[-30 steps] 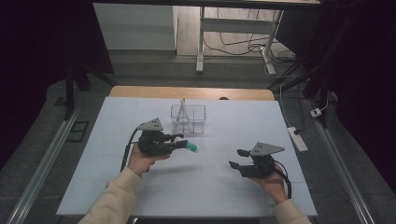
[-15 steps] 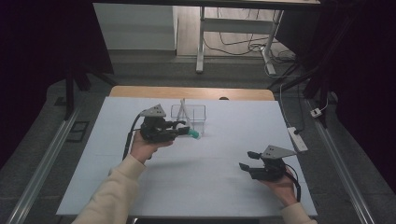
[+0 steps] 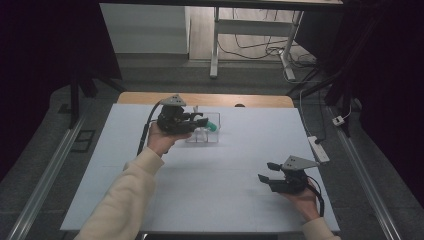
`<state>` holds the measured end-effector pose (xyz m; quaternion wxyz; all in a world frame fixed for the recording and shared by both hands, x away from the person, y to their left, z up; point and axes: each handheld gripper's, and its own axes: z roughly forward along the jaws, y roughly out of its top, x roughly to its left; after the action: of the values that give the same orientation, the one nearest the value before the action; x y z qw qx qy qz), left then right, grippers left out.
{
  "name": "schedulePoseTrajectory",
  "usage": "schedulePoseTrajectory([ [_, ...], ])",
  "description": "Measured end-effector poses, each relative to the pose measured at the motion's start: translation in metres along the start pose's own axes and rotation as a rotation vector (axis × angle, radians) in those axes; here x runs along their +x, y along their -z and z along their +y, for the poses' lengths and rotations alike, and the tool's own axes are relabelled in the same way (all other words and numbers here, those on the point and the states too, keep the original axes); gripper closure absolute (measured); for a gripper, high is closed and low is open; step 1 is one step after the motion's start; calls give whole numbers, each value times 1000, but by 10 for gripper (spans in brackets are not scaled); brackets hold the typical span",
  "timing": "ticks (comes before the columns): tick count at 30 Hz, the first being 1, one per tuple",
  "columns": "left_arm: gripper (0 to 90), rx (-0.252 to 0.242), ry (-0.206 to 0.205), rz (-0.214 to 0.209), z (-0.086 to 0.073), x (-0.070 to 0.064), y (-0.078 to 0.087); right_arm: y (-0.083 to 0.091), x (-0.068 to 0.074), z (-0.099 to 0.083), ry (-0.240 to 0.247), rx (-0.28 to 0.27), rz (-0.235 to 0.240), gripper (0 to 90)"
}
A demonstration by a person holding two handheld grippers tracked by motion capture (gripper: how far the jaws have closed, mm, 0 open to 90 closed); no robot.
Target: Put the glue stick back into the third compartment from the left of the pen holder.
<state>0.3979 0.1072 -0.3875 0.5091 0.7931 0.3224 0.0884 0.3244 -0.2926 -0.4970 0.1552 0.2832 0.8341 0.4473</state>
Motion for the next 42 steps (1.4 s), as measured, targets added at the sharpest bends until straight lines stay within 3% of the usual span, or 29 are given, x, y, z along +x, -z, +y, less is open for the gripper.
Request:
schedulePoseTrajectory([
  [14,646,110,11,117,19,28,-41,-3,-1,-3,-1,25,2,377],
  [19,645,143,21,131,18,35,-54,-3,-1,-3,2,34,4,376],
  [24,639,143,5,142,14,34,-61,-4,-2,-4,-1,33,5,375],
  [26,583,118,11,130,13,34,-63,-5,-1,-4,-1,35,5,376],
  [28,491,93,20,111,12,34,-62,-5,-1,-4,2,40,4,375],
  [32,432,75,-13,99,8,27,-55,-4,-2,-4,1,34,0,373],
  [42,412,61,-42,85,-25,17,-17,-2,-5,-5,-4,33,-11,373],
])
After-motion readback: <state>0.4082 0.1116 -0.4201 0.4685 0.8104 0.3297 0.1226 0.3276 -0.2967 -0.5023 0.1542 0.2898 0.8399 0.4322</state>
